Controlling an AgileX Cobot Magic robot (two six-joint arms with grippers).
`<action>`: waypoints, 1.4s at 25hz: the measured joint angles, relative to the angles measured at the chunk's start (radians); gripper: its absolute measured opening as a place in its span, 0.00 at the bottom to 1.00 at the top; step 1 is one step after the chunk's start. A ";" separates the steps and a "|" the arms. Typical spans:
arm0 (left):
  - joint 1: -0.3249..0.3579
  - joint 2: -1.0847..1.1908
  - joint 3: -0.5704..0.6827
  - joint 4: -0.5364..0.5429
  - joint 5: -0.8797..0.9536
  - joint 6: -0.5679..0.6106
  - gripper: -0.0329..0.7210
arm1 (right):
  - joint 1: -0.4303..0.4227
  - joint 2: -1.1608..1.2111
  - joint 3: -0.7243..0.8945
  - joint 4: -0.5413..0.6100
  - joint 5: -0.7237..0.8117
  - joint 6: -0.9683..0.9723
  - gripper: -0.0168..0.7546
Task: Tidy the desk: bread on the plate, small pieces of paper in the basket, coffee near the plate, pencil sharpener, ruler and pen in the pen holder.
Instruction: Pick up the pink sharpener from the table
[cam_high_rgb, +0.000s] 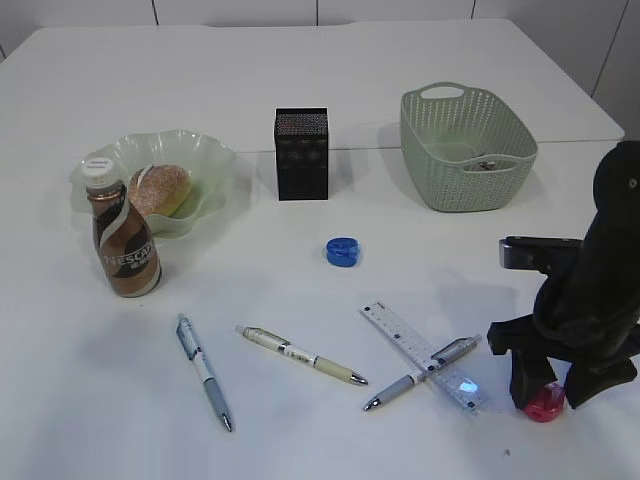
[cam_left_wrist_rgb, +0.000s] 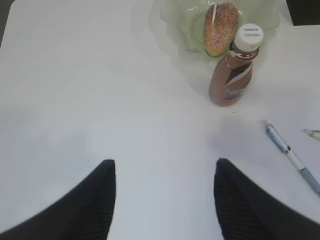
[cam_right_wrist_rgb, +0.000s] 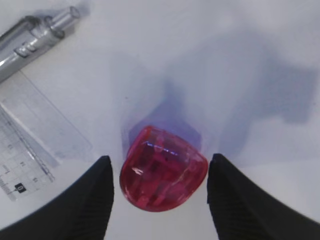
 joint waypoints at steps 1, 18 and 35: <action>0.000 0.000 0.000 0.000 0.000 0.000 0.62 | 0.000 0.004 0.000 0.000 0.000 0.000 0.63; 0.000 0.000 0.000 0.000 0.000 0.000 0.61 | 0.000 0.036 0.000 0.013 0.000 0.000 0.56; 0.000 0.000 0.000 0.002 0.000 0.000 0.61 | 0.000 0.040 -0.089 0.020 0.195 -0.005 0.52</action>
